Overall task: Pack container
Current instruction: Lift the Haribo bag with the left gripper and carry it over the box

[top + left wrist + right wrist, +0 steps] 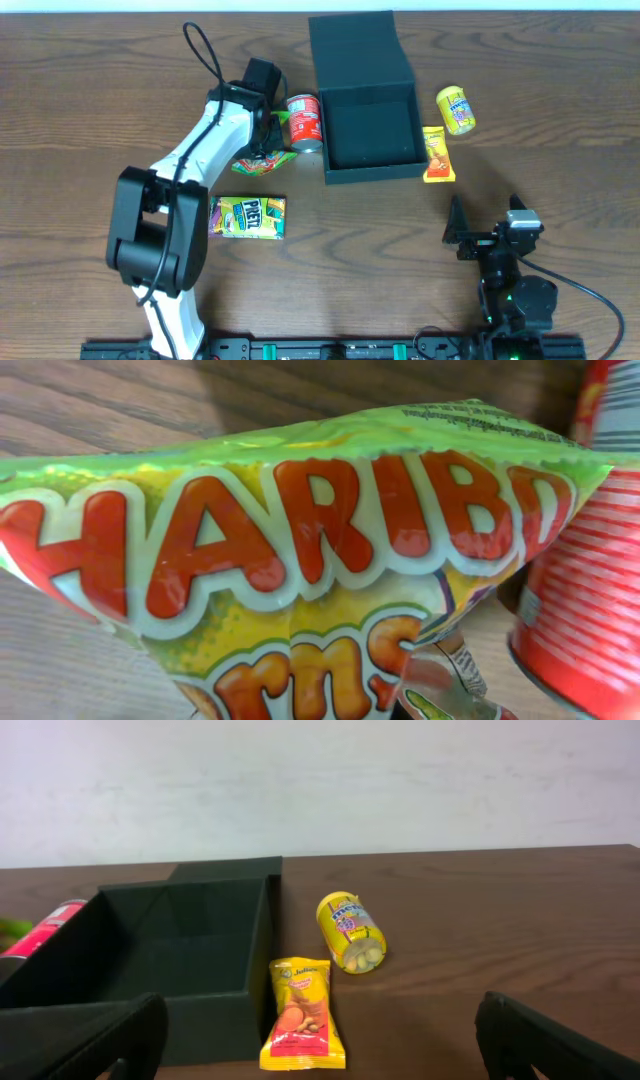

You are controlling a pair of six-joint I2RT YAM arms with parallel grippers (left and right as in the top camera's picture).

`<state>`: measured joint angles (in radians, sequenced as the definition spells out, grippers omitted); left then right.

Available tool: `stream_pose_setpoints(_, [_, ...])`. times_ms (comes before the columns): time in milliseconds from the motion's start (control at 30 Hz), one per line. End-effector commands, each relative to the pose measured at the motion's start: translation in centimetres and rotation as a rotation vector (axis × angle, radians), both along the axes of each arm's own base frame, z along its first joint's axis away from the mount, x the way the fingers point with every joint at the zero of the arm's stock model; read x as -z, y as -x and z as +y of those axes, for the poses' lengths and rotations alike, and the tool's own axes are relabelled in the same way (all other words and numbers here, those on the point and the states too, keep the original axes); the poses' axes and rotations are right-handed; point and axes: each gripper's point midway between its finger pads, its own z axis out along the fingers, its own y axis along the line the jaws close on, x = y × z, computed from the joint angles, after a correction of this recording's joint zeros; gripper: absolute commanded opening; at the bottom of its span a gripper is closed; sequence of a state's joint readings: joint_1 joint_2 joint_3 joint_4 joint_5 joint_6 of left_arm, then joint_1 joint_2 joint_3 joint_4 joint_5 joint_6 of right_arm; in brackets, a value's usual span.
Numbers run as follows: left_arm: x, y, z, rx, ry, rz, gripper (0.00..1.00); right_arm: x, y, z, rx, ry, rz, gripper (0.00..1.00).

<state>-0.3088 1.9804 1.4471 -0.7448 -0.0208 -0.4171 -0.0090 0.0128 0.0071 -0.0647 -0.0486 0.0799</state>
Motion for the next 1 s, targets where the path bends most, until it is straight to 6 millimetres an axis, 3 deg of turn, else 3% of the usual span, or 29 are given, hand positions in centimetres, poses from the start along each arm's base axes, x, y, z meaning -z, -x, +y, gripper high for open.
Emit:
stream_pose_setpoints(0, [-1.9, -0.1, 0.7, 0.007, -0.033, -0.043, 0.06, 0.1, 0.0, -0.2, 0.009, -0.009, 0.004, 0.99])
stream_pose_setpoints(167, [-3.2, 0.3, 0.8, 0.007, -0.027, -0.057, 0.06, 0.1, 0.0, -0.2, 0.009, -0.009, 0.004, 0.99])
stream_pose_setpoints(400, [-6.9, 1.1, -0.5, 0.043, -0.003, -0.125, 0.06, 0.1, 0.0, -0.2, 0.009, -0.009, 0.004, 0.99])
stream_pose_setpoints(633, [-11.3, 1.4, -4.4, 0.125, 0.025, -0.251, 0.06, 0.1, 0.0, -0.2, 0.009, -0.009, 0.005, 0.99])
stream_pose_setpoints(967, [-15.4, 0.5, -11.1, 0.144, 0.089, -0.441, 0.06, 0.1, 0.0, -0.2, 0.009, -0.009, 0.005, 0.99])
